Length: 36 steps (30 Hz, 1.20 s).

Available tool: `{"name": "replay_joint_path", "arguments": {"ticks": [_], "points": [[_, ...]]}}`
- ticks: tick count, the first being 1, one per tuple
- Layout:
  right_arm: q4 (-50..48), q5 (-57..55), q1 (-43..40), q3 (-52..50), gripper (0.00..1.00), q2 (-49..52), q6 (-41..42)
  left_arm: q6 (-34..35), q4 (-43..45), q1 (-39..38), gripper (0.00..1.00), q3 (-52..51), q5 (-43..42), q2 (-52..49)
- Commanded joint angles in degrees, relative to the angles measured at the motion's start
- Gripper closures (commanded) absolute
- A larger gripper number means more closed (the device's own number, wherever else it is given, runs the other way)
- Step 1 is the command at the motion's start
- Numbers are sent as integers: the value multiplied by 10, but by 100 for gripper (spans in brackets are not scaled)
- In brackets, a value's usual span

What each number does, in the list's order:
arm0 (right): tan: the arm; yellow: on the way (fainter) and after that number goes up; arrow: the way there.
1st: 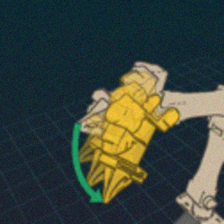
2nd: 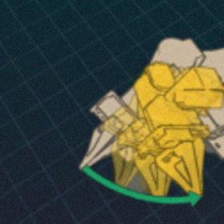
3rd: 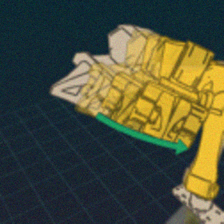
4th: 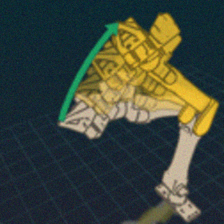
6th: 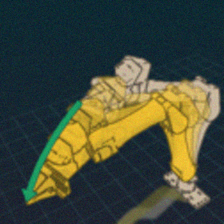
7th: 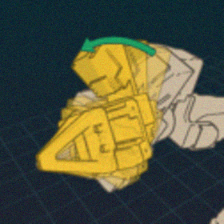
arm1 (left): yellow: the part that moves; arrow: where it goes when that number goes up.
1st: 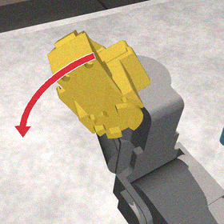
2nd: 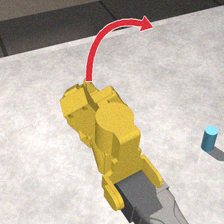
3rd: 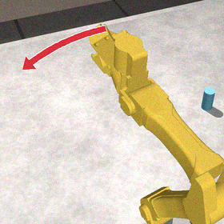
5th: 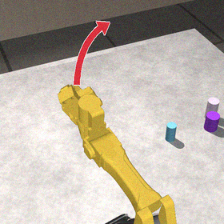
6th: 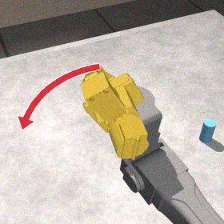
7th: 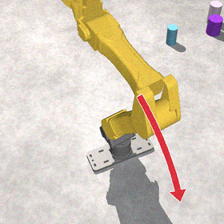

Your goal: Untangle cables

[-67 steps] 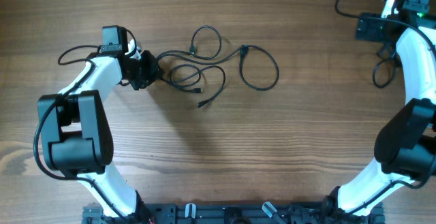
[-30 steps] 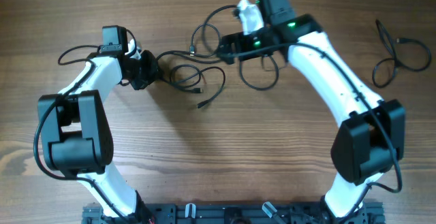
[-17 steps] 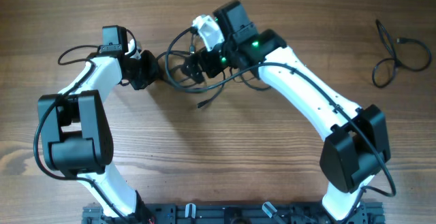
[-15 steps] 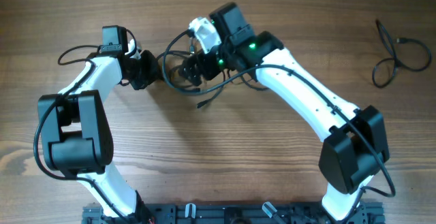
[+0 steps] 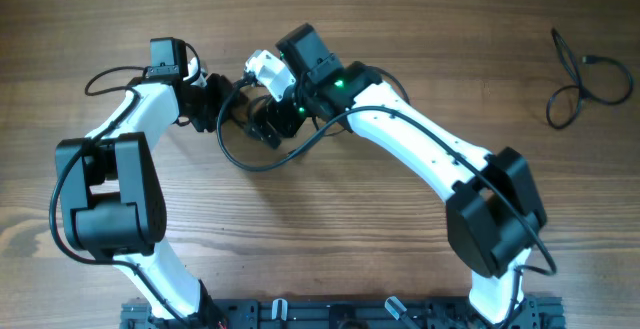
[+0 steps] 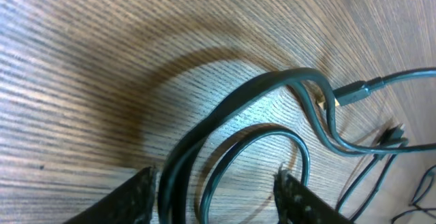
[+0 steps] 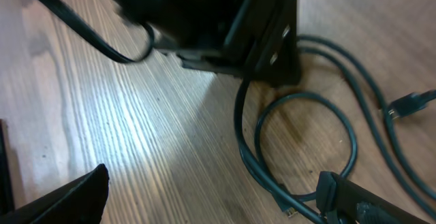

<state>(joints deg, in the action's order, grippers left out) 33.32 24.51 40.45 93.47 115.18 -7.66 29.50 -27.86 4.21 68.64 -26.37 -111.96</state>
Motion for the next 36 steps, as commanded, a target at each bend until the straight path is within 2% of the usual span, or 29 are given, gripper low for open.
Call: {"name": "replay_joint_path", "arguments": {"ticks": [1,6,8,10,12,15,23,24,27,30,32,36], "points": [[-3,26,-1,-3,0,26,-12,0,2,0,31,7,5,9],[-27,34,-1,-3,1,28,6,-1,2,0,18,7,5,9],[-47,58,-1,-3,1,26,8,-1,2,2,16,7,5,9],[-66,76,-1,-3,1,26,8,-8,2,5,16,7,7,9],[-72,73,-1,-3,1,26,4,-7,0,14,22,7,13,9],[-76,49,-1,-3,1,30,1,-6,-3,33,25,7,14,9],[-113,52,-1,-3,0,75,8,-5,-4,37,25,7,14,9],[-116,52,-1,-3,0,79,16,-5,-3,37,27,7,14,9],[-120,52,-1,-3,0,92,45,-5,-2,36,51,7,14,9],[-116,51,2,-3,2,98,49,-5,-2,36,67,7,14,9],[-116,51,2,-3,2,101,49,-5,-2,36,70,7,14,9],[-111,49,2,-3,2,110,47,-5,-2,36,71,7,14,9]]}}
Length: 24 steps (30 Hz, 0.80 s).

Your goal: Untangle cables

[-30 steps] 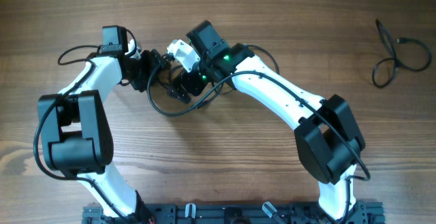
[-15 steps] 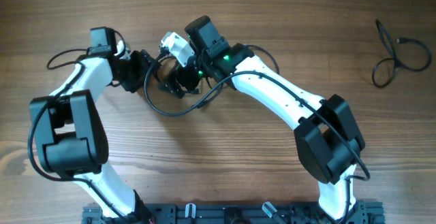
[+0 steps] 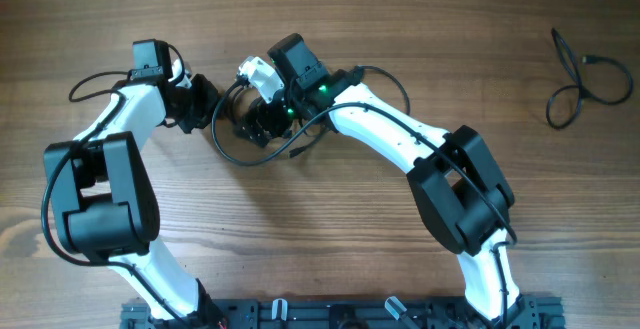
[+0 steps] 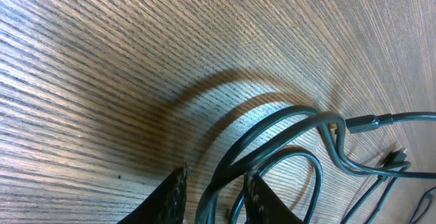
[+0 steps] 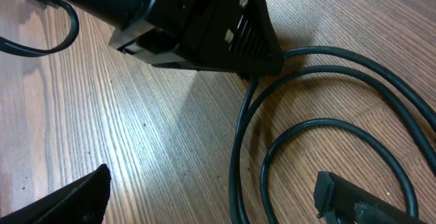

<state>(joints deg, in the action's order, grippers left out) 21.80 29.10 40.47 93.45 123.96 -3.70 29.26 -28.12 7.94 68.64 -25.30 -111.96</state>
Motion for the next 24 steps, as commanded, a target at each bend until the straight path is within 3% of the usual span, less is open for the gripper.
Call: {"name": "replay_joint_path", "arguments": {"ticks": [1,9,12,19,24], "points": [[6,-1,2,-3,2,23,7,-3,0,-1,71,7,3,9],[76,-122,1,-3,0,31,7,-3,0,-3,69,7,3,9],[84,-128,1,-3,0,32,7,-3,0,-3,64,7,3,9],[90,-204,1,-3,1,32,9,-3,0,-3,64,7,3,9],[107,-290,0,-3,0,32,55,-3,0,-3,64,7,3,9]]}}
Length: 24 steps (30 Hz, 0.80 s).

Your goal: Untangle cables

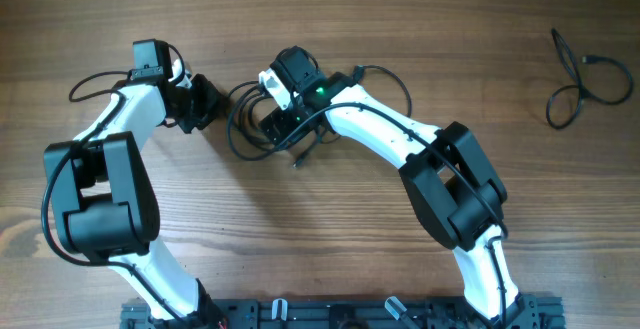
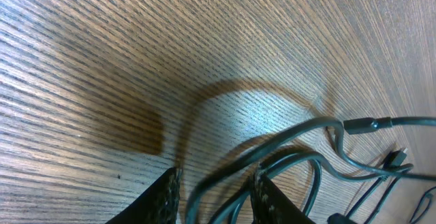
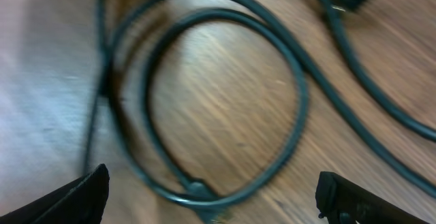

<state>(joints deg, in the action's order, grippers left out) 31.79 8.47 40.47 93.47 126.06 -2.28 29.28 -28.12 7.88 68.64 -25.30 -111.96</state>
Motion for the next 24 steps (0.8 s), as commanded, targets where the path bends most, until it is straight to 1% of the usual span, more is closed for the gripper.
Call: {"name": "replay_joint_path", "arguments": {"ticks": [1,5,11,14,16,20,24], "points": [[9,-97,-1,-3,1,11,50,-3,0,-3,65,7,3,9],[9,-106,-3,-3,0,11,70,-3,0,-3,70,7,3,9],[9,-101,-3,-3,0,11,70,-3,0,-3,79,7,3,9],[0,-52,-2,-3,0,11,75,-3,0,-4,85,7,3,9],[-17,3,-2,-3,0,11,102,-3,1,-5,88,7,3,9],[-55,82,-2,-3,0,11,156,-3,2,-6,91,7,3,9],[-91,149,-1,-3,0,11,199,-3,2,-6,91,7,3,9]]}}
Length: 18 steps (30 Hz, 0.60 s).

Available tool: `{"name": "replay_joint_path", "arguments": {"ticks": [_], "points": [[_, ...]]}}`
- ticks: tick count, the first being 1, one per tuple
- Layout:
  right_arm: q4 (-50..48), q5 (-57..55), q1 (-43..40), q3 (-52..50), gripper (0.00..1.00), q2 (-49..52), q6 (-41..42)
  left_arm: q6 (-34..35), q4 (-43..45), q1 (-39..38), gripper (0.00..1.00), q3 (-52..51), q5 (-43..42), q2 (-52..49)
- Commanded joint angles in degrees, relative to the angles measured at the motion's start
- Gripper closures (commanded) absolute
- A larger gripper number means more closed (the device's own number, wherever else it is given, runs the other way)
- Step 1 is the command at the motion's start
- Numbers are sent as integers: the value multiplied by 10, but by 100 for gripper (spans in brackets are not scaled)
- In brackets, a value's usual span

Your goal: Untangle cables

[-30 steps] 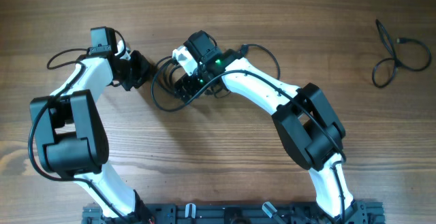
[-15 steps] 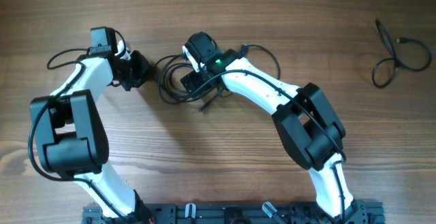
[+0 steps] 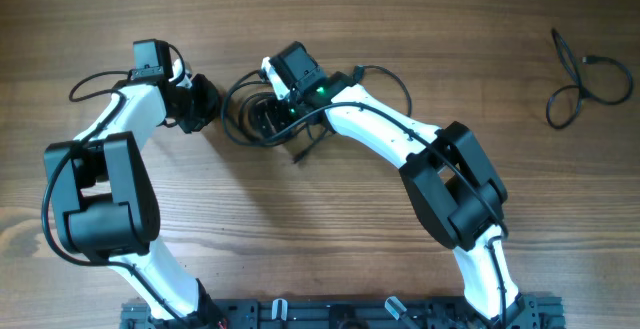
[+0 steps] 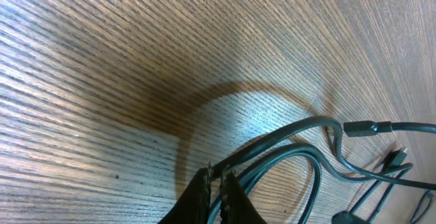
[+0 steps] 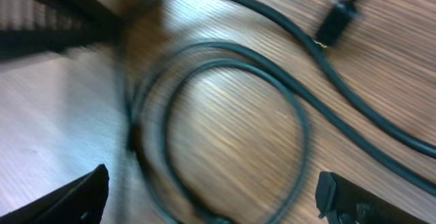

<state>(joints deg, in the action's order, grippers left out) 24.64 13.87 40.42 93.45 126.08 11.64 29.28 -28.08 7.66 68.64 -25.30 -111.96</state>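
A tangle of dark cables [image 3: 243, 115] lies between my two grippers at the table's upper left. Its loops fill the left wrist view [image 4: 300, 149], with a plug [image 4: 360, 126] at the right. My left gripper [image 4: 216, 182] is shut on two cable strands at the coil's left side, and it sits at the tangle's left edge from above [image 3: 207, 105]. My right gripper [image 5: 211, 183] is wide open over the blurred coil [image 5: 231, 108], its fingers [image 5: 344, 197] on either side of the loop. A connector [image 5: 337, 22] lies at the upper right.
A second, separate dark cable [image 3: 583, 77] lies loosely looped at the far right of the wooden table [image 3: 330, 229]. The arms' own black supply leads run along their white links. The arm bases stand at the front edge.
My left gripper's fingers, which stood a little apart around the cable strands, are now shut on them. The right gripper has shifted slightly over the coil, still open.
First my left gripper was wide open around two cable strands and the right hung open over the tangle. Then the left fingers stood closer together about the strands while the right gripper moved over the coil. Now the left is shut on the cable.
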Motion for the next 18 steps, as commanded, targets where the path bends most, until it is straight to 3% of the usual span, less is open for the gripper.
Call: {"name": "replay_joint_path", "arguments": {"ticks": [1,4,8,14,18], "points": [[-28,101,0,-3,0,11,70,-3,1,-4,90,7,3,9],[-61,102,0,-3,2,11,148,-3,2,-4,88,7,3,9],[-88,101,3,-3,15,12,214,-3,3,-4,82,7,3,9],[-104,71,16,-3,16,23,215,-3,4,-4,80,7,10,9],[-107,68,17,-3,16,28,215,-3,9,-17,76,7,64,7]]}}
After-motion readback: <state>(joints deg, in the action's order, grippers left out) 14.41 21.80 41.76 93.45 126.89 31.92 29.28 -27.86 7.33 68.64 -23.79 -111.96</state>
